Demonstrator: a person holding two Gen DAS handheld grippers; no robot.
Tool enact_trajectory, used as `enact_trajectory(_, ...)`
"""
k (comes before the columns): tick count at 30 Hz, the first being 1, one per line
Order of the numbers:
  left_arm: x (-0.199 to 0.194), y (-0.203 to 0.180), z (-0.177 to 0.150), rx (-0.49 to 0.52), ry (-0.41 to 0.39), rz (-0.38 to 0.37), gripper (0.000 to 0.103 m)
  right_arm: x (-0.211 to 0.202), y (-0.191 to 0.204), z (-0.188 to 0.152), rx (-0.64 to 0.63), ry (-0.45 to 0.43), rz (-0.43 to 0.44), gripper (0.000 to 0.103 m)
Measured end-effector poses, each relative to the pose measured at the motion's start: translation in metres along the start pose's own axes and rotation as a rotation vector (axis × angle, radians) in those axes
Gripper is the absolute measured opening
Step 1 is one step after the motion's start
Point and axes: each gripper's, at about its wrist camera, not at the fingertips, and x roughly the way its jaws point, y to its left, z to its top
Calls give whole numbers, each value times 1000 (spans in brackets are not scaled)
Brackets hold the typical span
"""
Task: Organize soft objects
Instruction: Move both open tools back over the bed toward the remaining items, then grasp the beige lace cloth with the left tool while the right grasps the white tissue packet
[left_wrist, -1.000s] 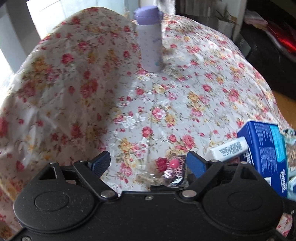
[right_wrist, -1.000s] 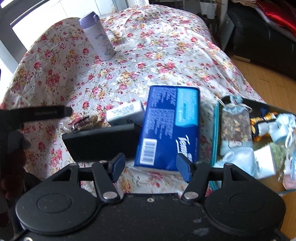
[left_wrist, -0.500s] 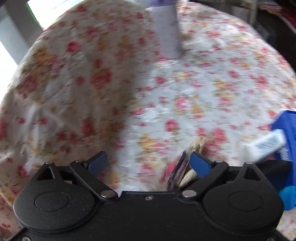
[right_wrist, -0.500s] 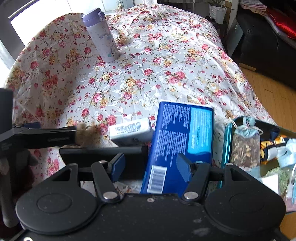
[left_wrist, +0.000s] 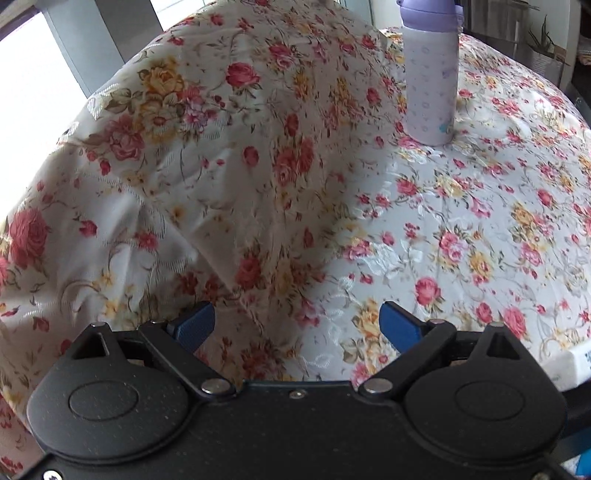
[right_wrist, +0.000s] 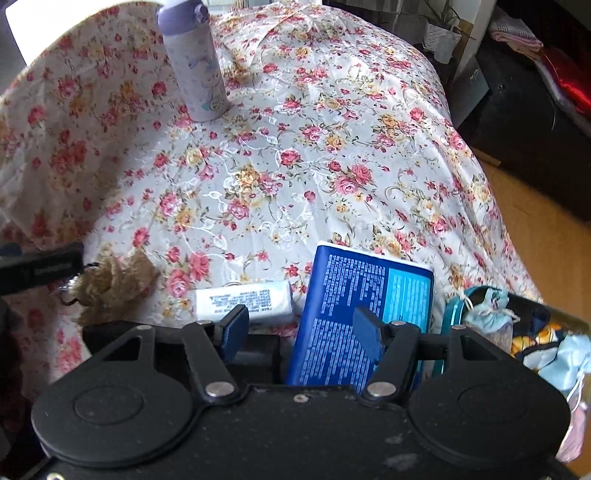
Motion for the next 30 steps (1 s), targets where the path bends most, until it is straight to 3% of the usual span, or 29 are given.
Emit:
enact_trajectory(7, 3, -6, -1, 35, -14, -18, 93, 20, 20, 2, -61, 37, -35, 64)
enact_trajectory(10, 4, -4, 0, 29, -16, -36, 93, 29, 29, 7, -98, 18, -75, 71)
enact_trajectory(18, 3, 2, 0, -6, -21, -74, 93, 49, 42, 46, -98, -30, -100, 69)
enact_trajectory(24, -13, 7, -3, -12, -73, -201, 93, 43, 36, 50, -42, -46, -64, 69)
enact_trajectory(30, -35, -11, -15, 130, -122, -299, 94, 24, 29, 33, -41, -61, -46, 69)
